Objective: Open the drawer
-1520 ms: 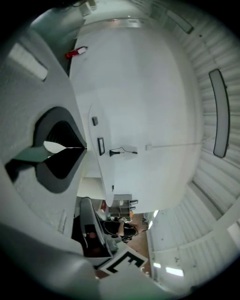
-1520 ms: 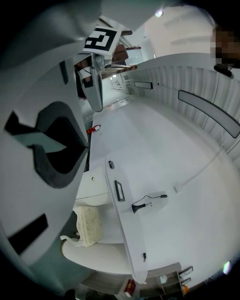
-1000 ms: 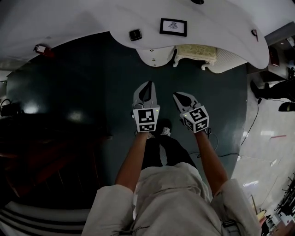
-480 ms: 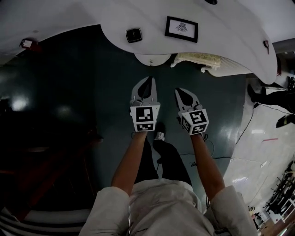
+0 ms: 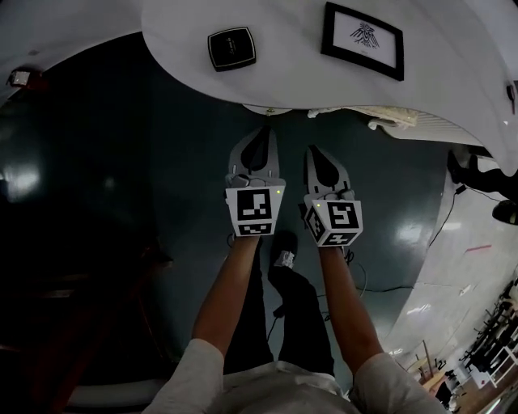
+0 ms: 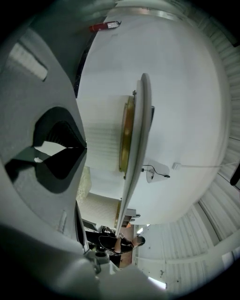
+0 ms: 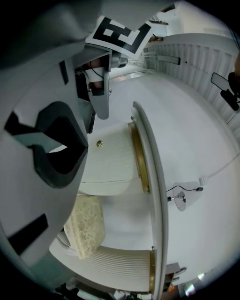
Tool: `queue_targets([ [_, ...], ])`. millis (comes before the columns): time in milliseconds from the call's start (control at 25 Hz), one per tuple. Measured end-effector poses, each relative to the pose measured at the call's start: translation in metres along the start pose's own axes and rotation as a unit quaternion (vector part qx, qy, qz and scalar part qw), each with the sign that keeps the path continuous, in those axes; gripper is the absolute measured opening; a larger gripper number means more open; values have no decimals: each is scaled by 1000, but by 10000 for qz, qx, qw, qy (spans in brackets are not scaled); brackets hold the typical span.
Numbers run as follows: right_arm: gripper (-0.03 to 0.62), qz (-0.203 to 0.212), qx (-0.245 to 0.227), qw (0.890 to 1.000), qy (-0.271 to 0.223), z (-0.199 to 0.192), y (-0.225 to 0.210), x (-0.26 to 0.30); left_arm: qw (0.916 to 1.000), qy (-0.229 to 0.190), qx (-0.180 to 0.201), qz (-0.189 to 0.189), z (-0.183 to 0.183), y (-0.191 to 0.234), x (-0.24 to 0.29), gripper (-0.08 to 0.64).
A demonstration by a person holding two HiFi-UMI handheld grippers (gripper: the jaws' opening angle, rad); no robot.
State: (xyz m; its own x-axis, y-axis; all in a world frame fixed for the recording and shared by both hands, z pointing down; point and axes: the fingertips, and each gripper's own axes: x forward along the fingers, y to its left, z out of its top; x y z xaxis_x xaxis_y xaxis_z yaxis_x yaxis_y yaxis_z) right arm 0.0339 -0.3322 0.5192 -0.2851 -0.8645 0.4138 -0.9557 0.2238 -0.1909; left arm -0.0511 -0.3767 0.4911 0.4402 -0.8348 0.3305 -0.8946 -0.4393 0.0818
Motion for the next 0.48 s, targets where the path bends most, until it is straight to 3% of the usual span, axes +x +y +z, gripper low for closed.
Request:
queue_targets([
  [480, 15, -146, -233, 9990, -359, -116, -56, 91, 9969, -665, 412, -129, -80, 27, 69, 11],
])
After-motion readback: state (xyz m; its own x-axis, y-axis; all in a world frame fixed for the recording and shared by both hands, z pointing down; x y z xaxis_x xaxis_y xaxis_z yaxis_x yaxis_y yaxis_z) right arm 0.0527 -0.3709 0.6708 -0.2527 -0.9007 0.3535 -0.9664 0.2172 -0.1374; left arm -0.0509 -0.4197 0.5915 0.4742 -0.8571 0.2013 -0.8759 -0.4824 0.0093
